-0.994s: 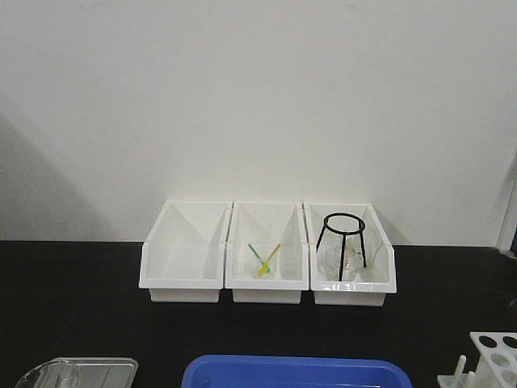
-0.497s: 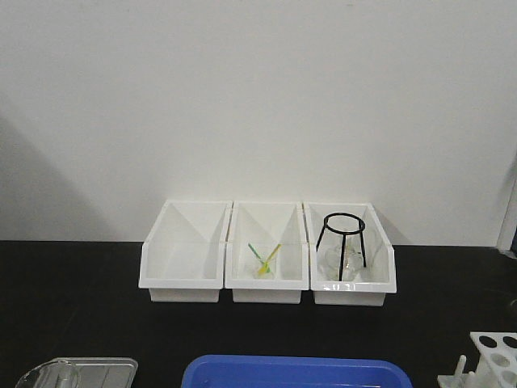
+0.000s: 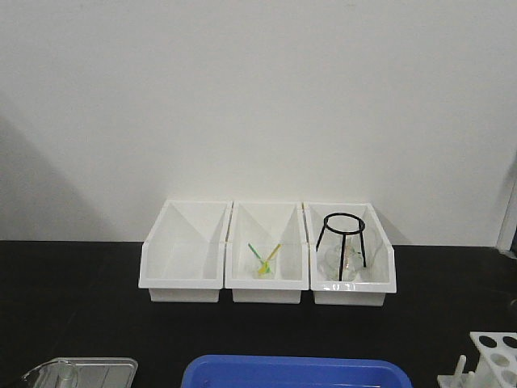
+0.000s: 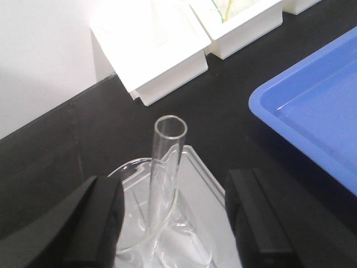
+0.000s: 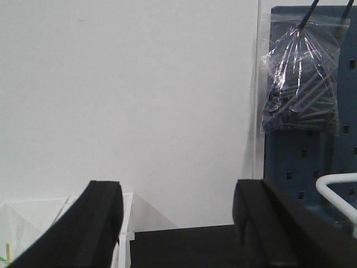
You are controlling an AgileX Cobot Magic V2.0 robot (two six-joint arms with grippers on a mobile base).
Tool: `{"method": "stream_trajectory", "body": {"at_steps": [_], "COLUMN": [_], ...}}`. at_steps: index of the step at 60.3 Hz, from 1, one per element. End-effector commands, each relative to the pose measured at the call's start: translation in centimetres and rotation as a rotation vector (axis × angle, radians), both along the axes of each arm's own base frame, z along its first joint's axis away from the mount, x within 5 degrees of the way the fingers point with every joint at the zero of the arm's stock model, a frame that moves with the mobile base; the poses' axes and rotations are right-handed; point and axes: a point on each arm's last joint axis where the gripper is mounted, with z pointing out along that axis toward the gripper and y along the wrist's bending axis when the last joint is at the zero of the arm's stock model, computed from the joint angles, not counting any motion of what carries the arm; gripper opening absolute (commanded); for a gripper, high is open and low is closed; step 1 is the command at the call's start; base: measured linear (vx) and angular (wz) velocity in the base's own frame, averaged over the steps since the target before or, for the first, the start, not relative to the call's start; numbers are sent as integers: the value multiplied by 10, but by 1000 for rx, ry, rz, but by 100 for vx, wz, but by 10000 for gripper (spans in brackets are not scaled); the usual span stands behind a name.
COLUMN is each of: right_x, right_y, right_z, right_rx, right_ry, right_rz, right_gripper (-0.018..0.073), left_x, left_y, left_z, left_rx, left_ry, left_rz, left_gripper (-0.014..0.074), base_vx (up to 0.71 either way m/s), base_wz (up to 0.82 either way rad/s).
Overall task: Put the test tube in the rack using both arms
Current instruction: 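Close the left gripper on the test tube and lift it out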
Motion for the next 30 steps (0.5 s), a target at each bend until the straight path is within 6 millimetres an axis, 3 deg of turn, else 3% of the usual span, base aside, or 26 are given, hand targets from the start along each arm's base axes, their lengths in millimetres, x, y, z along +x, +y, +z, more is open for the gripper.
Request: {"method": "stream_trajectory", "body": {"at_steps": [1, 30], "right_x": [-2, -2], "right_y": [1, 1], "right_z": [19, 19], "right_rx": [-30, -30], "right_ry": [-111, -108], "right_rz": [0, 0], "right_gripper": [470, 470], "left_x": [13, 53], "left_y": [-2, -7], "left_z": [15, 7], "left_rx": [-85, -133], "left_ry": [-116, -132], "left_rz": [25, 59], "left_gripper": [518, 518], "base_vx": [0, 0], "base_wz": [0, 0]}}
